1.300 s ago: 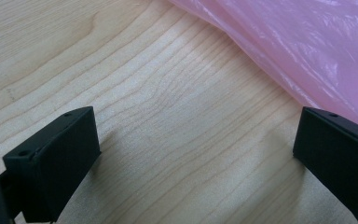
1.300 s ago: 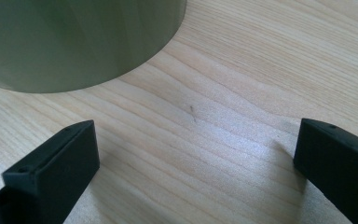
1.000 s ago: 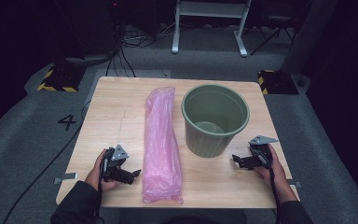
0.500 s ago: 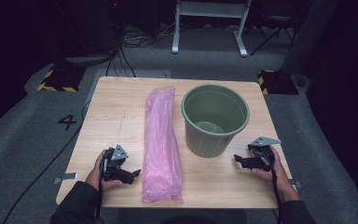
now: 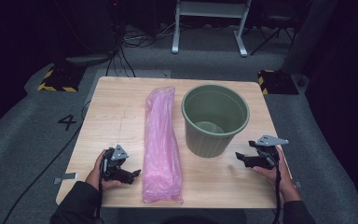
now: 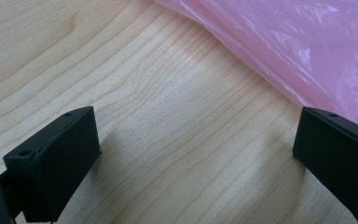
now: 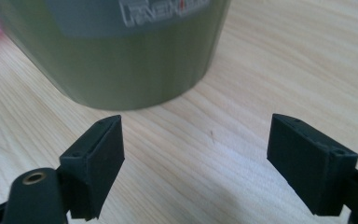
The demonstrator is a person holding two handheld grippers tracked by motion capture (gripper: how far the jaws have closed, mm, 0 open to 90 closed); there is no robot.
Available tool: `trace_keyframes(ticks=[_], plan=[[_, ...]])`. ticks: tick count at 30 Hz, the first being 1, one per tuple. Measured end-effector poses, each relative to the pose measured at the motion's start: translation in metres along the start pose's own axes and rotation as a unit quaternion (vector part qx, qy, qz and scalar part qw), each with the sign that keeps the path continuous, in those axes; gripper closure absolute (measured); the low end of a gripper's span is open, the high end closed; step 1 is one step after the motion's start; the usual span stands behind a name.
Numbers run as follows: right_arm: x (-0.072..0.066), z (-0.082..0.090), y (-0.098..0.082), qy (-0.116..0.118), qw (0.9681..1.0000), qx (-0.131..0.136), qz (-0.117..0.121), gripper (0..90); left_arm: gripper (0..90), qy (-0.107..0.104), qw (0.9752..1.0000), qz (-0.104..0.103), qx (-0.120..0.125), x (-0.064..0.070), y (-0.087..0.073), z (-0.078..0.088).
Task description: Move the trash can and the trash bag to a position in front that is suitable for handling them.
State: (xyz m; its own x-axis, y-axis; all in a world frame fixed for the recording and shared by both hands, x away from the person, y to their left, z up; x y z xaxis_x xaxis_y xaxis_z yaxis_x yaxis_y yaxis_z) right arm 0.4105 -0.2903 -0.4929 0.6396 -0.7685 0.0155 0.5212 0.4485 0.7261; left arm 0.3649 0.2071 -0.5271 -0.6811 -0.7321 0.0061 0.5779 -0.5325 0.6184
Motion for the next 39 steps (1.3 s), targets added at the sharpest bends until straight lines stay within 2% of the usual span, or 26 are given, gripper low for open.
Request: trace_keyframes(ticks=[6, 7, 11, 20, 25, 30, 36, 39], plan=[[-0.006, 0.009, 0.010, 0.005, 0.9998, 0.018, 0.011, 19.9, 0.4, 0.000, 1.0000, 0.000, 0.000, 0.000, 0.000, 0.000], [-0.009, 0.011, 0.015, 0.018, 0.9996, 0.022, 0.006, 19.8, 0.4, -0.001, 1.0000, 0.000, 0.000, 0.000, 0.000, 0.000], [-0.014, 0.012, 0.022, 0.029, 0.9991, 0.030, 0.010, 19.5, 0.4, -0.002, 1.0000, 0.001, 0.002, 0.001, 0.000, -0.001], [-0.022, 0.017, 0.029, 0.025, 0.9985, 0.033, 0.035, 18.5, 0.4, 0.001, 1.0000, 0.004, 0.001, 0.002, 0.001, -0.001], [-0.031, 0.033, 0.036, 0.049, 0.9968, 0.051, 0.036, 18.6, 0.4, 0.001, 1.0000, 0.004, 0.001, 0.003, 0.001, -0.001], [-0.035, 0.042, 0.042, 0.052, 0.9958, 0.065, 0.038, 19.0, 0.5, 0.002, 1.0000, 0.000, 0.001, 0.005, 0.002, -0.001], [-0.037, 0.037, 0.046, 0.046, 0.9962, 0.062, 0.040, 18.9, 0.5, -0.001, 1.0000, -0.001, 0.001, 0.006, 0.002, -0.002], [-0.039, 0.025, 0.051, 0.043, 0.9962, 0.059, 0.049, 18.9, 0.5, -0.001, 1.0000, -0.001, 0.001, 0.006, 0.002, -0.002]])
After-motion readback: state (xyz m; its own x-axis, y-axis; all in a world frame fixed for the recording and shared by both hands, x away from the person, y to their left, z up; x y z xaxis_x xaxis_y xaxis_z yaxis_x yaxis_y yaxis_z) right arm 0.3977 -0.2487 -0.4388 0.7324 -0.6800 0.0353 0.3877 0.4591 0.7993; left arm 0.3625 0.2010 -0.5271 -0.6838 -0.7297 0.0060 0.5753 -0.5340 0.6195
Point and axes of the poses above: each handheld gripper's, and its own axes: z roughly backward along the jaws, y roughly out of its top, x roughly to its right, the point moved 3 cm from there along -z, roughly forward along the jaws, and after that the axes turned 5 degrees about -x, right-handed, at the moved point
